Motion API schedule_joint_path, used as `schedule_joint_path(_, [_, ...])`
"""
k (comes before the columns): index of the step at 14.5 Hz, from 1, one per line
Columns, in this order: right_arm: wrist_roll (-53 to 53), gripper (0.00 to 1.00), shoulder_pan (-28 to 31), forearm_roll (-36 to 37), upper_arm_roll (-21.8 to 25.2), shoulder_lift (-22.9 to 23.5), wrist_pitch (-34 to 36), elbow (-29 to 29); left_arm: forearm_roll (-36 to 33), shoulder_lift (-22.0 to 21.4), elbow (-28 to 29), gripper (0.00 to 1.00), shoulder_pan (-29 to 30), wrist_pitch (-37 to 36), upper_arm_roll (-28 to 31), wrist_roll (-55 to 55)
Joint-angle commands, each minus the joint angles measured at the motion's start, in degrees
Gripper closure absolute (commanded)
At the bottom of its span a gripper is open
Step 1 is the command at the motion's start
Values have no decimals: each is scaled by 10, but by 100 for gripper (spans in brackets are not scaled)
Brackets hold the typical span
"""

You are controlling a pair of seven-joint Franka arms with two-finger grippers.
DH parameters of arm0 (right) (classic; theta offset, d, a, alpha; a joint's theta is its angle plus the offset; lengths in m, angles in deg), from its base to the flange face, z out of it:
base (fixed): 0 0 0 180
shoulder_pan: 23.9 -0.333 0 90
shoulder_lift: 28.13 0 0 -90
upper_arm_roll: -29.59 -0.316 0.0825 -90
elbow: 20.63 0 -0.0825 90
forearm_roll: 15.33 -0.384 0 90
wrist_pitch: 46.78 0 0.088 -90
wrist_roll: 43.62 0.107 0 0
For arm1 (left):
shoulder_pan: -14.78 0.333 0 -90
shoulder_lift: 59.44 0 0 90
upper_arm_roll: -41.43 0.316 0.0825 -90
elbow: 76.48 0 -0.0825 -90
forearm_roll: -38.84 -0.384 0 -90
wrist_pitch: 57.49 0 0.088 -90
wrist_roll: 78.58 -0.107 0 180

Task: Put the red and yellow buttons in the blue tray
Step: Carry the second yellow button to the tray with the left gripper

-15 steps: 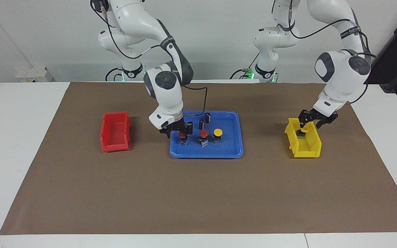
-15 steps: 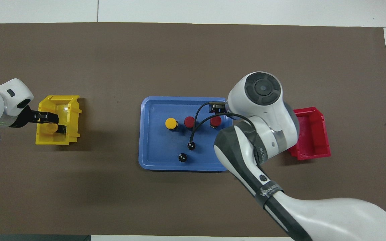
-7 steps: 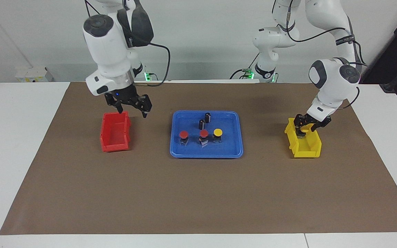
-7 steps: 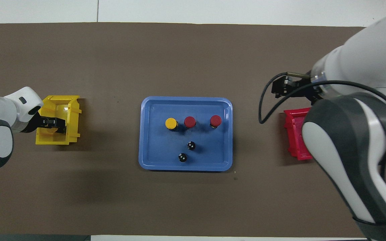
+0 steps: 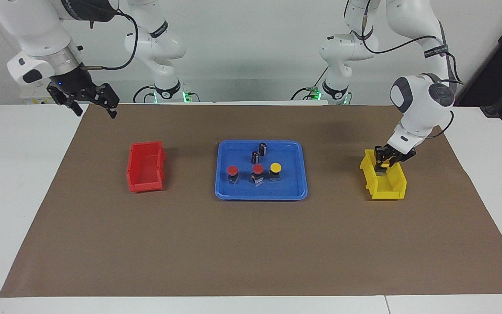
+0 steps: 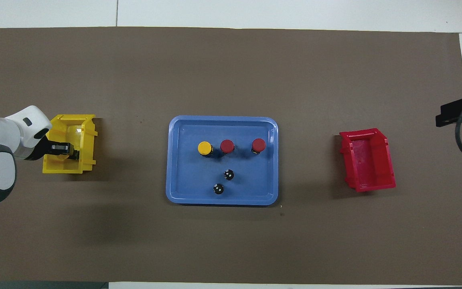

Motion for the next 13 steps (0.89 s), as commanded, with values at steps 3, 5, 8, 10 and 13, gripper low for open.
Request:
schedule_joint_path(3, [-22,0,13,10,-11,-1,-3,-14,-7,0,-117,99,2,-153,-3,-5])
schedule_joint_path(5, [-29,0,13,12,-9,-1,8,-11,-9,5,-216,99,0,-252,-7,-6])
schedule_joint_path(8, [-42,0,13,14,-9,-7,21,-13,1,19,-294,99,-61,-293,-9,93])
schedule_joint_path(10, [-43,0,13,15,-9,-6,19,-9,8,13,-260,99,-134,-230,-10,207])
schedule_joint_path(13, [-44,0,13,17,-10,-6,18,-8,31,58,-247,99,-224,-169,-9,284])
